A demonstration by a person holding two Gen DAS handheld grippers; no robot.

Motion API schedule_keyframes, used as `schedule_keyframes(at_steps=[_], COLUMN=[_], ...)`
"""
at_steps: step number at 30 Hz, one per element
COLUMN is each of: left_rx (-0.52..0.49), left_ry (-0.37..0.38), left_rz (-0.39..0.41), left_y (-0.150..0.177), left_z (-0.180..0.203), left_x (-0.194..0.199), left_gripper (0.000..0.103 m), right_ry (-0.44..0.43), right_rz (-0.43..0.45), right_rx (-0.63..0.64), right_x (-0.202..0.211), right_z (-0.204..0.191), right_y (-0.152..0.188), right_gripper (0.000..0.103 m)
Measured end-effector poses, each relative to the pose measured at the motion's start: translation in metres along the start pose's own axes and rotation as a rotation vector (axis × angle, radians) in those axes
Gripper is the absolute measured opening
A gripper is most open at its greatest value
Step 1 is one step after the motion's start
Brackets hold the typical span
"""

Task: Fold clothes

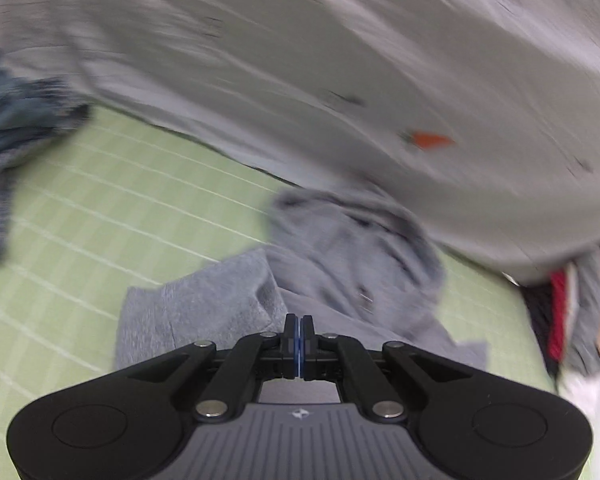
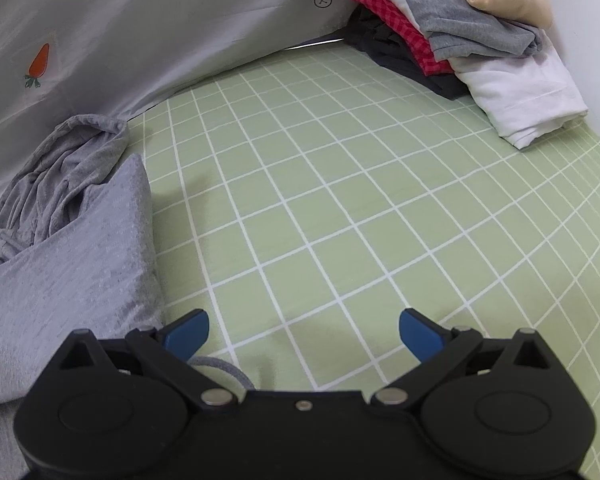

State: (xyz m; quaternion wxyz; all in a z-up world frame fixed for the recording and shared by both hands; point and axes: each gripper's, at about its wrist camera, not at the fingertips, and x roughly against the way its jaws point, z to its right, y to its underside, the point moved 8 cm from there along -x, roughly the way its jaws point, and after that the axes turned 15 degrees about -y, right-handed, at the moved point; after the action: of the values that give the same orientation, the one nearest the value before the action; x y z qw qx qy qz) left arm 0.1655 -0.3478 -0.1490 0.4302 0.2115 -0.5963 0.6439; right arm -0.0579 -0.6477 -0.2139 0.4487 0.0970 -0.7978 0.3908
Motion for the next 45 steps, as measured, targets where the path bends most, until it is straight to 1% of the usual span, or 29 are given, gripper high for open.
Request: schedule_keyframes(at_steps=[1,2,3,4,5,6,7,8,10,14,18,20,21,26,28,30,31,32,35,39,40,41,45], left_rx=[-0.043,-0.076,-0.106,-0.129,-0.149,-0.16,-0.164,-0.16,-0.139,-0.054,-0.033,-0.018,-0.004,0.07,0.085,0.096,0.097,0.09,0.059,0.031,0.027,0.023,0.015], left_ry=[0.027,0.039,0.044,0.039,0.029,0.006,-0.024,-0.055,-0.118,-0.23,-0.368,-0.419,-0.432,-0.45,-0.454,-0.45,-0.447,-0.448,-0.455,-0.464,-0.467,-0.47,-0.481], left_rz=[-0.017,-0.038,-0.061,-0.079,-0.096,-0.1,-0.094,-0.089,-0.084,-0.089,-0.118,-0.143,-0.156,-0.181,-0.195,-0.209,-0.213,-0.214,-0.212,-0.209,-0.207,-0.205,-0.192], left_y=[0.007,0.014,0.022,0.028,0.033,0.035,0.036,0.035,0.032,0.029,0.035,0.037,0.038,0.044,0.049,0.054,0.056,0.057,0.06,0.059,0.059,0.06,0.061], left_z=[0.015,0.025,0.033,0.037,0.038,0.036,0.032,0.026,0.009,-0.035,-0.074,-0.091,-0.098,-0.119,-0.122,-0.123,-0.123,-0.122,-0.119,-0.118,-0.118,-0.117,-0.117], left_x=[-0.002,-0.005,-0.007,-0.009,-0.011,-0.012,-0.012,-0.012,-0.012,-0.012,-0.018,-0.022,-0.024,-0.028,-0.031,-0.035,-0.037,-0.038,-0.041,-0.044,-0.044,-0.045,-0.045], left_gripper=[0.002,0.006,0.024,0.05,0.062,0.077,0.081,0.081,0.091,0.095,0.102,0.102,0.103,0.103,0.103,0.103,0.103,0.103,0.103,0.103,0.103,0.103,0.103], right_ry=[-0.001,-0.006,-0.011,-0.01,-0.009,-0.008,-0.004,-0.004,-0.004,-0.033,-0.094,-0.126,-0.148,-0.279,-0.313,-0.346,-0.354,-0.362,-0.384,-0.453,-0.466,-0.471,-0.498], right_rz=[0.0,-0.001,0.001,0.007,0.013,0.018,0.024,0.028,0.037,0.06,0.061,0.045,0.034,-0.055,-0.088,-0.123,-0.136,-0.148,-0.185,-0.226,-0.236,-0.239,-0.254], right_rx=[-0.002,-0.001,0.004,0.018,0.033,0.055,0.077,0.096,0.133,0.193,0.262,0.299,0.318,0.399,0.423,0.43,0.434,0.438,0.449,0.468,0.479,0.486,0.466], right_x=[0.0,0.0,0.0,0.001,0.002,0.004,0.005,0.005,0.005,-0.001,-0.013,-0.022,-0.026,-0.048,-0.055,-0.061,-0.063,-0.065,-0.07,-0.071,-0.071,-0.071,-0.073], right_z=[0.0,0.0,-0.002,-0.004,-0.006,-0.01,-0.014,-0.019,-0.029,-0.061,-0.109,-0.135,-0.149,-0.212,-0.23,-0.246,-0.251,-0.255,-0.269,-0.283,-0.285,-0.287,-0.29], right_y=[0.0,0.0,-0.001,-0.002,-0.003,-0.004,-0.006,-0.008,-0.014,-0.026,-0.035,-0.032,-0.03,-0.003,0.008,0.02,0.024,0.029,0.041,0.056,0.06,0.061,0.061], right_gripper=[0.103,0.103,0.103,0.103,0.103,0.103,0.103,0.103,0.103,0.102,0.102,0.102,0.102,0.097,0.096,0.09,0.082,0.077,0.07,0.065,0.059,0.055,0.05])
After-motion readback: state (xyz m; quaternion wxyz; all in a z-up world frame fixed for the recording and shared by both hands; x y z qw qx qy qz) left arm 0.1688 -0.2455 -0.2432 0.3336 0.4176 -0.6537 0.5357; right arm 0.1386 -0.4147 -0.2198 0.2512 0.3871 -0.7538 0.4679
